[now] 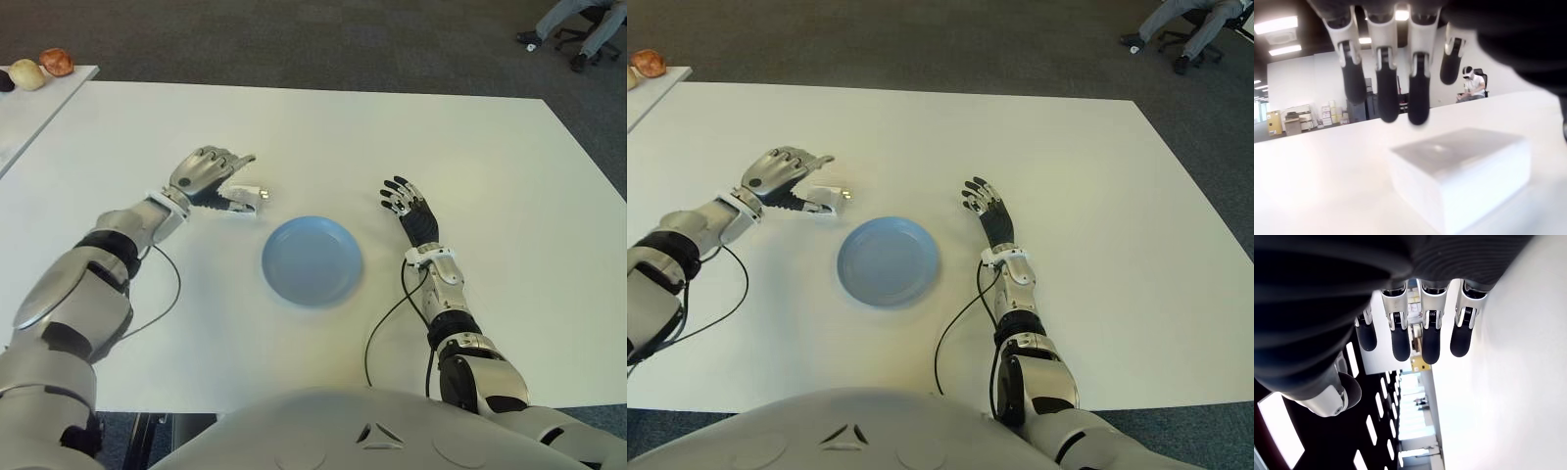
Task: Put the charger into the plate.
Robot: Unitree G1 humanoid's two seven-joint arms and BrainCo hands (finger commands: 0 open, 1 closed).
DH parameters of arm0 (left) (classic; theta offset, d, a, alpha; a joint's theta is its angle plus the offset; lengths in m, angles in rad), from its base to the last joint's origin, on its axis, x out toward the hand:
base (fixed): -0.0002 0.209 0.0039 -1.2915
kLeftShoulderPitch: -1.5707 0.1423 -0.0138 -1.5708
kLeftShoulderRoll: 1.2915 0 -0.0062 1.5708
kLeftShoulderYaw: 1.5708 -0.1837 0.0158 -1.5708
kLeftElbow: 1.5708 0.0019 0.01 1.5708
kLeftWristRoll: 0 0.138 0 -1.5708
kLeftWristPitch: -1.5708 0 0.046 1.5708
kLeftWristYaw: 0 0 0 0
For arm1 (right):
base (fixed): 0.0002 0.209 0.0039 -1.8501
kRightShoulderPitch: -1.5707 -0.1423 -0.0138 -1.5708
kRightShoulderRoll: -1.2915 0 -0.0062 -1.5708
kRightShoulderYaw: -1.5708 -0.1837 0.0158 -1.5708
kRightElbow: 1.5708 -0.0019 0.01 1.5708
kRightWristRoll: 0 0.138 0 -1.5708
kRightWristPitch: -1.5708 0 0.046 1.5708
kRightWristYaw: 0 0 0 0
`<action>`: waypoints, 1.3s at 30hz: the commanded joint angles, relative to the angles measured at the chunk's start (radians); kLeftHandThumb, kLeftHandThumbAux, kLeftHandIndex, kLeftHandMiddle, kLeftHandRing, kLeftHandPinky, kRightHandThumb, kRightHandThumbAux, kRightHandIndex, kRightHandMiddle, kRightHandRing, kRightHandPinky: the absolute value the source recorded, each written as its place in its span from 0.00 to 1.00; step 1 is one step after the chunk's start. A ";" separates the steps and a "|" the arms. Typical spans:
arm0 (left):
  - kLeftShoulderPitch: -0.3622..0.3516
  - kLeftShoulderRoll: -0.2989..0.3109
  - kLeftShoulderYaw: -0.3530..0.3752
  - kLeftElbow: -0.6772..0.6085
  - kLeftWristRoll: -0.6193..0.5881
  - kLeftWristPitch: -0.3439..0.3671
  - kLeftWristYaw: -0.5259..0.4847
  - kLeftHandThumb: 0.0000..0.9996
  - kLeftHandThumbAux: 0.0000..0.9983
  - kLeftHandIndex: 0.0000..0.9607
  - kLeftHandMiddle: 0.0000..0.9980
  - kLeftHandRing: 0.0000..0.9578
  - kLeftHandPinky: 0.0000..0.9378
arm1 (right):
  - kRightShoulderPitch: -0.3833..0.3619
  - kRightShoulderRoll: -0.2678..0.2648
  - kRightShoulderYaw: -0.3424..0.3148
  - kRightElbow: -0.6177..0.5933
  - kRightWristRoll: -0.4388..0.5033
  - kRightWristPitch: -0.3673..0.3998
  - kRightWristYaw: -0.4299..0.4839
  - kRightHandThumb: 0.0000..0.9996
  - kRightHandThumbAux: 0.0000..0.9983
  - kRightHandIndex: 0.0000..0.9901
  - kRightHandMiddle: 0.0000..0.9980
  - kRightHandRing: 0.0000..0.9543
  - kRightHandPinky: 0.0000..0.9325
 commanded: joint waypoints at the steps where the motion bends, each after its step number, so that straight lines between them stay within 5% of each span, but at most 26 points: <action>1: -0.002 0.004 -0.005 -0.017 0.017 -0.015 -0.061 0.30 0.13 0.00 0.00 0.00 0.00 | 0.067 0.011 0.001 0.069 -0.004 0.042 -0.008 0.15 0.64 0.13 0.21 0.21 0.23; 28: -0.038 0.005 0.034 -0.025 0.003 -0.032 -0.208 0.33 0.13 0.00 0.00 0.00 0.00 | 0.057 0.008 0.001 0.091 -0.007 0.023 -0.006 0.19 0.63 0.10 0.22 0.22 0.22; 39: -0.043 -0.056 0.003 0.094 0.021 -0.013 -0.264 0.36 0.13 0.00 0.00 0.00 0.00 | 0.063 0.007 0.002 0.083 -0.007 0.021 -0.005 0.18 0.64 0.10 0.23 0.23 0.23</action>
